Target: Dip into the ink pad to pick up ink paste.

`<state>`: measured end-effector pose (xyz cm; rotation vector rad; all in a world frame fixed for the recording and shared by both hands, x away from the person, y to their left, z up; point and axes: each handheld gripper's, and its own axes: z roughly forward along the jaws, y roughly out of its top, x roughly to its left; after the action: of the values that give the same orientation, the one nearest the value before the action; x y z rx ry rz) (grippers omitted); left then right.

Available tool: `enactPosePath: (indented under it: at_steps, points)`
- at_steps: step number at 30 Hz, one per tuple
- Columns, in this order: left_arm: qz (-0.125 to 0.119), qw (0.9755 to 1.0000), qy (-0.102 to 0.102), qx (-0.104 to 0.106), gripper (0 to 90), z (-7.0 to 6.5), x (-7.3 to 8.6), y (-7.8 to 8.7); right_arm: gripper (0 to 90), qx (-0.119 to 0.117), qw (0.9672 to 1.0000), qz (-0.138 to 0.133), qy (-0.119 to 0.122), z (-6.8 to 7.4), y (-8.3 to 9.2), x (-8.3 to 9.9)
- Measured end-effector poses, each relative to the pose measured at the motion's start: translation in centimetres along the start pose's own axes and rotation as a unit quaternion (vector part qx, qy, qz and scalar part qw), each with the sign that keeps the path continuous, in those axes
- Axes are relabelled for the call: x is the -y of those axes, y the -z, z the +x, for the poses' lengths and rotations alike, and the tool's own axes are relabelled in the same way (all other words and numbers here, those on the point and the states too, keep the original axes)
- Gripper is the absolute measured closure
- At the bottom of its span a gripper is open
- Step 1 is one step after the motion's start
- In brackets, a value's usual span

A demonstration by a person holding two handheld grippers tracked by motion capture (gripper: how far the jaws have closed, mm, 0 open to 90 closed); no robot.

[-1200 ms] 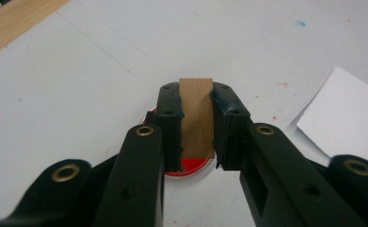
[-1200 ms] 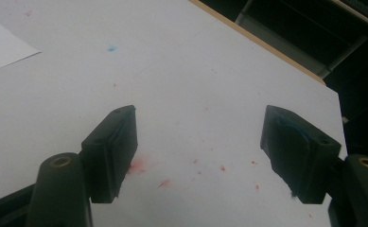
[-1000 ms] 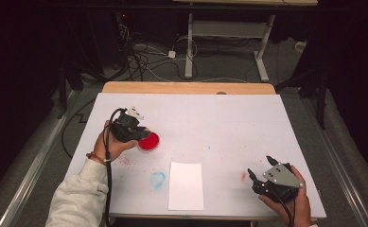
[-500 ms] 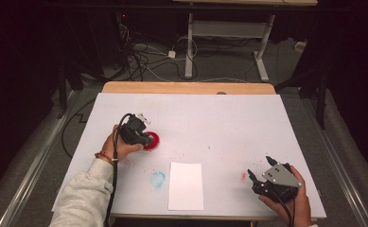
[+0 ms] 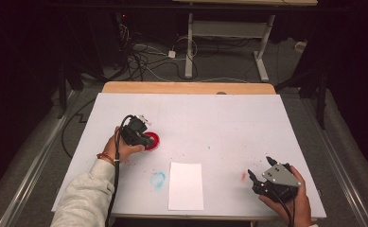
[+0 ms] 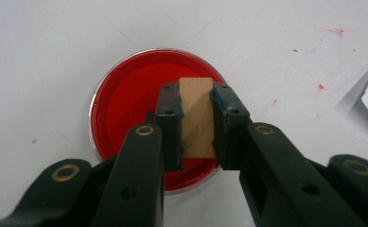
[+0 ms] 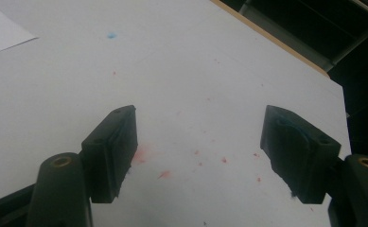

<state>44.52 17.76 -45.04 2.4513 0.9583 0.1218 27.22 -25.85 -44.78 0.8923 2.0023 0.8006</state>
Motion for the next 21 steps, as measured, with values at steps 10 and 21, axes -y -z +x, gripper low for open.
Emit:
enactPosePath:
  at_steps: [10, 21]
  points:
    - [0.008, 0.9996, -0.017, -0.021, 73.8, -0.6, -0.1, -0.1, 28.6, -0.001, 1.0000, 0.004, 0.001, 0.1, -0.1, 0.0]
    - [0.009, 0.9991, -0.023, -0.034, 73.8, -1.0, -0.1, -0.2, 28.6, 0.000, 1.0000, 0.004, 0.004, 0.0, -0.1, 0.0]
